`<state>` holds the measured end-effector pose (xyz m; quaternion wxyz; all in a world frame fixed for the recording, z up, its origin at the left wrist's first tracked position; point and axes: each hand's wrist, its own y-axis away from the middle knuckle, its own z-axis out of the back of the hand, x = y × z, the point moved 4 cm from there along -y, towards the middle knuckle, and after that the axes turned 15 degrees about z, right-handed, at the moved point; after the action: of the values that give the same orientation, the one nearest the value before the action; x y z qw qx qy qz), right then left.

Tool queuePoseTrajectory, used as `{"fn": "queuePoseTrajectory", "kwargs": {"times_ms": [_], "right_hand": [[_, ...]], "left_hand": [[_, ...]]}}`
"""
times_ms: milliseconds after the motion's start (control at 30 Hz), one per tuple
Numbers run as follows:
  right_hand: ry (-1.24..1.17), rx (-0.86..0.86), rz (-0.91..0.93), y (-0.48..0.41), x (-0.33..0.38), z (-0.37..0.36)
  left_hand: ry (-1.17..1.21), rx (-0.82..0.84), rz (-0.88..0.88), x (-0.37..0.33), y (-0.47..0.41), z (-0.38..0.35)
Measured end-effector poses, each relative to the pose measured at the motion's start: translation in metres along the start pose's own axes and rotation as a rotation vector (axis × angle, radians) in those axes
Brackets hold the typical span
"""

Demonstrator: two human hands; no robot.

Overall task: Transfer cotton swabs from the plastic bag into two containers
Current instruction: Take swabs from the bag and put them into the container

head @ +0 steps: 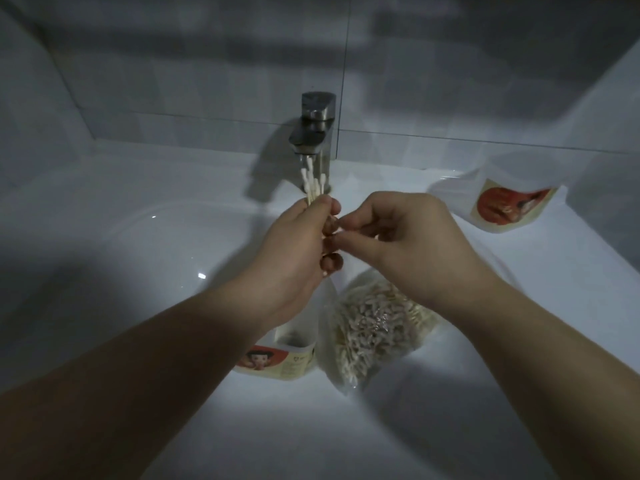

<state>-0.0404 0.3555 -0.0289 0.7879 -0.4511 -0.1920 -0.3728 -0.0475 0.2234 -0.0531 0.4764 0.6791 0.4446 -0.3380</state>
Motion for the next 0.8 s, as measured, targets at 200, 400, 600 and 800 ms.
{"fn": "queuePoseTrajectory", "kwargs": {"times_ms": [200, 400, 600, 800], "right_hand": [[0.219, 0.114, 0.165, -0.001, 0.006, 0.003], [0.263, 0.450, 0.132, 0.004, -0.006, -0.004], [0.282, 0.383, 0.196, 0.000, -0.006, -0.006], [0.342, 0.418, 0.234, -0.001, -0.002, -0.010]], "left_hand": [[-0.016, 0.101, 0.114, 0.005, -0.001, 0.002], [-0.187, 0.242, 0.118, 0.018, -0.001, -0.005], [-0.236, 0.250, 0.122, 0.016, -0.003, -0.001], [-0.274, 0.231, 0.110, 0.019, -0.004, -0.001]]}}
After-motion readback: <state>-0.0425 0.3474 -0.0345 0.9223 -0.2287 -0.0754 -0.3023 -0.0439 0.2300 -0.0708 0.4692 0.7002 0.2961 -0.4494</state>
